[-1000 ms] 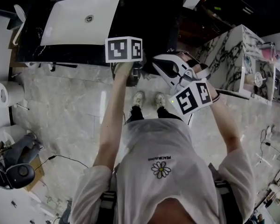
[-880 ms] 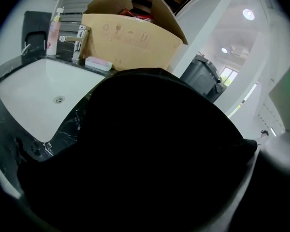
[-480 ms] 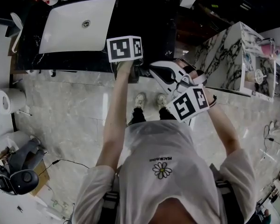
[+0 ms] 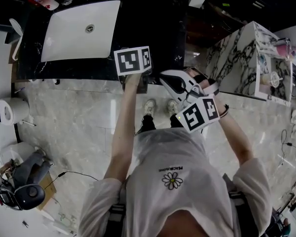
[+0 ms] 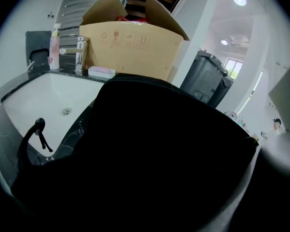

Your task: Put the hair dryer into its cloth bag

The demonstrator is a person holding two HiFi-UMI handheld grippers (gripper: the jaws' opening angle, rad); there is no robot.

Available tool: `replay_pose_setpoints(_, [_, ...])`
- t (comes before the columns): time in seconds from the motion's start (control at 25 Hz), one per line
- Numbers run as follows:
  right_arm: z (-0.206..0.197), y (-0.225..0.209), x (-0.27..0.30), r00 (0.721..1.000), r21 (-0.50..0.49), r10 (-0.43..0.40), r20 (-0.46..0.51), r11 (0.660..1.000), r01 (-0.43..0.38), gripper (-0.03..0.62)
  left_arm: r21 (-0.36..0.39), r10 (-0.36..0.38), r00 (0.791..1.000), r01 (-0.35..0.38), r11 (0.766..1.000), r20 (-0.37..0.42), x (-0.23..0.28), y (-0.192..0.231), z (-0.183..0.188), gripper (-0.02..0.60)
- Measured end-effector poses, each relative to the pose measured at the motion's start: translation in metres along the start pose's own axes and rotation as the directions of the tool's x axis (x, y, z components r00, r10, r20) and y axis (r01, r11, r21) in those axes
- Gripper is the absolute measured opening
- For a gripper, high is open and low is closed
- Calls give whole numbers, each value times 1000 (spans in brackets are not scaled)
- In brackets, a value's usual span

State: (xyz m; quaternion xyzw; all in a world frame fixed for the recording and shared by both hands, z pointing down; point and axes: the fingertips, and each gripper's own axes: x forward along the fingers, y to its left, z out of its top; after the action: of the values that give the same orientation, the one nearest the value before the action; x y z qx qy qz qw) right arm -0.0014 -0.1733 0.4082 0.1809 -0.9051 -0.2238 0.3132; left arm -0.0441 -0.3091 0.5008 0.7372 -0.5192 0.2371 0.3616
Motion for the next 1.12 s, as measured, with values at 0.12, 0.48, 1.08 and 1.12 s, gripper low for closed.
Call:
replay_pose_setpoints(0.12, [1, -7, -4, 999, 11, -42, 2, 999, 42, 18, -11, 58, 998, -57, 998, 34, -11, 9, -4, 195])
replay_pose_setpoints(0.48, [17, -12, -6, 996, 36, -86, 39, 996, 84, 18, -67, 167, 891, -153, 986, 422, -90, 32, 18, 290])
replay_pose_setpoints(1.08, [7, 66, 38, 998, -106, 54, -45, 993, -59, 20, -254, 327, 893, -254, 933, 309, -129, 98, -80, 290])
replay_pose_setpoints(1.12, [5, 69, 41, 997, -96, 57, -47, 994, -61, 20, -263, 332, 893, -256, 930, 303, -132, 100, -83, 288])
